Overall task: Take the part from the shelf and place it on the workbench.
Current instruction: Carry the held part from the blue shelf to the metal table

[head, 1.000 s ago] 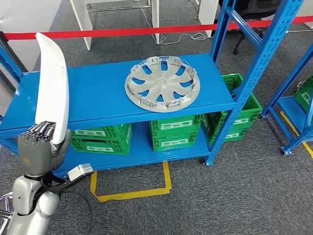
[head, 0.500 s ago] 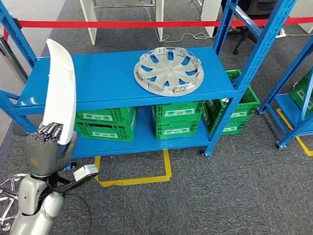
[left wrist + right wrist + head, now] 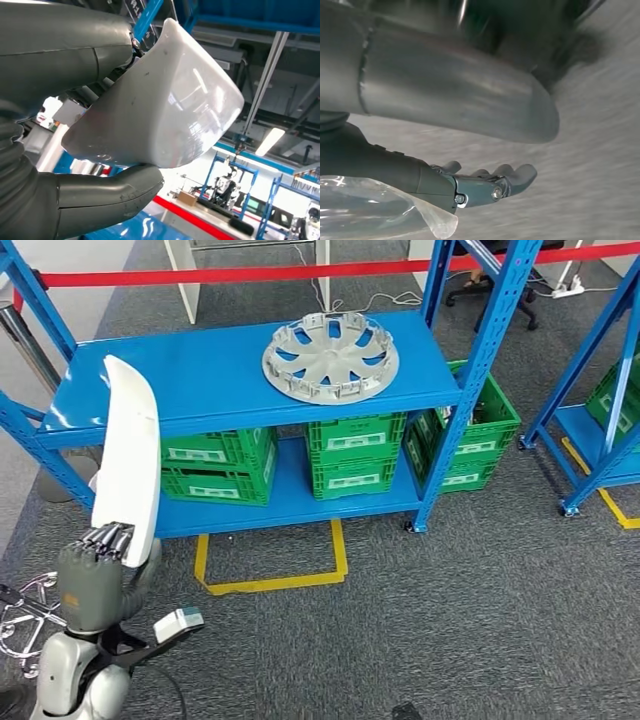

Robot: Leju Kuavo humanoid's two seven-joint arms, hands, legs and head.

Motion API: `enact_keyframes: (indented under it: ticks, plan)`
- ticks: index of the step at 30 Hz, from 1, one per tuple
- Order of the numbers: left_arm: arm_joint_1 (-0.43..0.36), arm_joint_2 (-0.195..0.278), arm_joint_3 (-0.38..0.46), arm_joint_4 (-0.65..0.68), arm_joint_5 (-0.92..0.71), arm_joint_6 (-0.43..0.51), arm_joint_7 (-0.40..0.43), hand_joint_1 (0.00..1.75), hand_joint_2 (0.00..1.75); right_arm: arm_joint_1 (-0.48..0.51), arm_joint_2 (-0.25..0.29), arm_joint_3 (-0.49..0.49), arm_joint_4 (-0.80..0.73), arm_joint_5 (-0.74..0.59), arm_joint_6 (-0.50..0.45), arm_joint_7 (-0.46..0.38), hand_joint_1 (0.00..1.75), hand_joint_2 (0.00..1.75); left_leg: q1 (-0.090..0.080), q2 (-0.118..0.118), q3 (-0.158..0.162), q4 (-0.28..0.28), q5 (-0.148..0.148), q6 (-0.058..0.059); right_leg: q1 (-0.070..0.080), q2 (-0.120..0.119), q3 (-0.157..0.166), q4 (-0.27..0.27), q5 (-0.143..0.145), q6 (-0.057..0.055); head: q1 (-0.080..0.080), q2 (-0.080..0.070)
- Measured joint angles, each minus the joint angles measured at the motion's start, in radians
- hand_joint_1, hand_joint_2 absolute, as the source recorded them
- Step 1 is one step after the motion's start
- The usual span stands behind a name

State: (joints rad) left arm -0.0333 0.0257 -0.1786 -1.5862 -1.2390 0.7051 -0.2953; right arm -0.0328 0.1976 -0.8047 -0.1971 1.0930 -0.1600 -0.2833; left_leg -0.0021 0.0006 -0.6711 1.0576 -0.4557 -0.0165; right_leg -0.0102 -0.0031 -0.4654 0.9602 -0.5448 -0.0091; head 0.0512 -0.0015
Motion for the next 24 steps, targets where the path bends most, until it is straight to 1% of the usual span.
enact_keyframes:
  ticks: [1,2,3,4,5,6,7,8,9,10,11,12,13,14,15,17,18,19,20,21,22,23,24]
  plan:
    - [0.019,0.003,0.005,-0.015,0.000,0.000,-0.001,1.75,1.75,0.003,0.004,0.002,0.000,-0.005,0.006,-0.067,0.00,0.00,0.001,0.000,-0.010,0.056,-0.057,-0.005,0.002,-0.003,-0.009,0.001,0.010,-0.005,-0.002,0.000]
    - [0.035,0.006,0.010,-0.029,0.000,0.000,-0.002,1.75,1.75,0.005,0.009,0.004,0.001,-0.013,0.015,-0.122,0.00,0.00,0.003,0.000,-0.019,0.121,-0.105,-0.010,0.004,-0.006,-0.019,0.003,0.020,-0.009,-0.002,0.000]
    - [0.049,0.008,0.014,-0.043,0.000,0.000,-0.002,1.75,1.75,0.006,0.012,0.004,0.001,-0.024,0.025,-0.168,0.00,0.00,0.003,0.000,-0.024,0.179,-0.130,-0.013,0.005,-0.009,-0.032,0.007,0.030,-0.010,-0.003,0.000]
    - [0.062,0.011,0.018,-0.055,0.000,0.000,-0.002,1.75,1.75,0.006,0.013,0.005,0.001,-0.037,0.037,-0.207,0.00,0.00,0.004,0.000,-0.020,0.216,-0.130,-0.014,0.007,-0.011,-0.046,0.012,0.040,-0.010,-0.003,0.000]
    - [0.072,0.013,0.021,-0.066,-0.001,0.000,-0.002,1.75,1.75,0.007,0.014,0.004,0.001,-0.050,0.047,-0.235,0.00,0.00,0.004,0.000,-0.001,0.220,-0.110,-0.013,0.008,-0.013,-0.065,0.020,0.048,-0.010,-0.003,0.000]
    - [0.080,0.014,0.024,-0.075,-0.003,0.000,-0.002,1.75,1.75,0.006,0.014,0.003,0.001,-0.062,0.055,-0.254,0.00,0.00,0.004,0.000,0.034,0.188,-0.082,-0.009,0.009,-0.014,-0.083,0.029,0.056,-0.009,-0.003,0.000]
    - [0.084,0.014,0.026,-0.083,-0.005,0.000,-0.002,1.75,1.75,0.006,0.014,0.002,0.001,-0.069,0.061,-0.262,0.00,0.00,0.003,0.000,0.080,0.128,-0.061,-0.003,0.010,-0.015,-0.099,0.037,0.062,-0.007,-0.003,0.000]
    - [0.085,0.015,0.027,-0.090,-0.007,0.000,-0.001,1.75,1.75,0.005,0.014,0.000,0.001,-0.074,0.064,-0.262,0.00,0.00,0.002,0.000,0.131,0.054,-0.057,0.004,0.012,-0.015,-0.112,0.044,0.068,-0.005,-0.003,0.000]
    - [0.085,0.015,0.029,-0.097,-0.008,0.000,0.000,1.75,1.75,0.004,0.014,-0.001,0.001,-0.075,0.065,-0.253,0.00,0.00,0.000,0.000,0.171,-0.008,-0.063,0.011,0.014,-0.015,-0.121,0.048,0.074,-0.001,-0.002,0.000]
    - [0.085,0.015,0.030,-0.101,-0.009,0.000,0.003,1.75,1.75,0.003,0.014,-0.001,0.001,-0.073,0.061,-0.234,0.00,0.00,-0.003,-0.001,0.195,-0.050,-0.071,0.017,0.014,-0.016,-0.126,0.050,0.082,0.004,-0.002,0.000]
    - [0.084,0.016,0.030,-0.104,-0.010,0.000,0.008,1.75,1.75,0.002,0.014,-0.002,0.001,-0.068,0.053,-0.197,0.00,0.00,-0.006,0.000,0.203,-0.069,-0.075,0.022,0.013,-0.016,-0.129,0.049,0.090,0.010,-0.002,0.000]
    - [0.084,0.016,0.030,-0.106,-0.010,0.000,0.012,1.75,1.75,0.003,0.013,-0.002,0.001,-0.062,0.041,-0.150,0.00,0.00,-0.007,0.000,0.198,-0.077,-0.068,0.026,0.013,-0.016,-0.130,0.048,0.099,0.017,-0.002,0.000]
    - [0.083,0.016,0.030,-0.106,-0.011,0.000,0.017,1.75,1.75,0.004,0.010,-0.003,0.001,-0.055,0.029,-0.104,0.00,0.00,-0.006,0.002,0.192,-0.081,-0.057,0.031,0.013,-0.014,-0.138,0.057,0.098,0.022,-0.003,0.000]
    - [0.081,0.017,0.029,-0.106,-0.011,0.000,0.020,1.75,1.75,0.006,0.008,-0.003,0.001,-0.050,0.018,-0.064,0.00,0.00,-0.003,0.004,0.184,-0.086,-0.045,0.036,0.013,-0.010,-0.149,0.077,0.081,0.027,-0.002,0.000]
    - [0.080,0.017,0.029,-0.106,-0.011,0.000,0.021,1.75,1.75,0.009,0.005,-0.004,0.002,-0.046,0.011,-0.038,0.00,0.00,0.000,0.006,0.173,-0.091,-0.031,0.041,0.014,-0.006,-0.165,0.114,0.044,0.032,0.001,0.000]
    - [0.078,0.018,0.029,-0.106,-0.008,-0.001,0.021,1.75,1.75,0.009,0.001,-0.005,0.002,-0.032,-0.008,0.027,0.00,0.00,0.002,0.008,0.143,-0.092,-0.006,0.047,0.012,0.000,-0.195,0.220,-0.061,0.039,0.007,0.000]
    - [0.076,0.018,0.029,-0.105,-0.005,-0.001,0.019,1.75,1.75,0.007,0.000,-0.005,0.002,-0.018,-0.022,0.093,0.00,0.00,0.001,0.009,0.126,-0.091,0.007,0.048,0.010,0.000,-0.202,0.272,-0.097,0.042,0.008,0.000]
    - [0.072,0.018,0.029,-0.103,0.000,-0.001,0.016,1.75,1.75,0.003,-0.002,-0.004,0.002,-0.002,-0.037,0.183,0.00,0.00,0.001,0.009,0.107,-0.090,0.021,0.048,0.008,0.000,-0.199,0.306,-0.107,0.045,0.008,0.000]
    - [0.066,0.018,0.029,-0.098,0.005,-0.001,0.013,1.75,1.75,-0.001,-0.004,-0.004,0.002,0.015,-0.048,0.287,0.00,0.00,0.002,0.010,0.088,-0.088,0.034,0.046,0.006,0.000,-0.185,0.317,-0.092,0.048,0.008,0.000]
    - [0.057,0.018,0.029,-0.092,0.010,-0.001,0.010,1.75,1.75,-0.004,-0.006,-0.003,0.002,0.030,-0.053,0.386,0.00,0.00,0.003,0.009,0.069,-0.086,0.046,0.043,0.004,0.000,-0.156,0.296,-0.059,0.049,0.008,0.000]
    - [0.049,0.018,0.028,-0.085,0.015,-0.001,0.008,1.75,1.75,-0.006,-0.008,-0.001,0.002,0.043,-0.054,0.466,0.00,0.00,0.005,0.009,0.053,-0.082,0.058,0.039,0.002,0.000,-0.112,0.246,-0.027,0.051,0.008,0.000]
    - [0.042,0.019,0.029,-0.079,0.019,-0.001,0.006,1.75,1.75,-0.008,-0.009,0.000,0.002,0.051,-0.052,0.520,0.00,0.00,0.005,0.008,0.037,-0.076,0.068,0.034,0.000,0.001,-0.054,0.175,-0.009,0.052,0.009,0.000]
    - [0.036,0.019,0.029,-0.075,0.022,-0.001,0.005,1.75,1.75,-0.010,-0.010,0.001,0.002,0.056,-0.050,0.550,0.00,0.00,0.005,0.008,0.024,-0.069,0.078,0.028,-0.001,0.003,-0.001,0.100,-0.010,0.051,0.009,0.000]
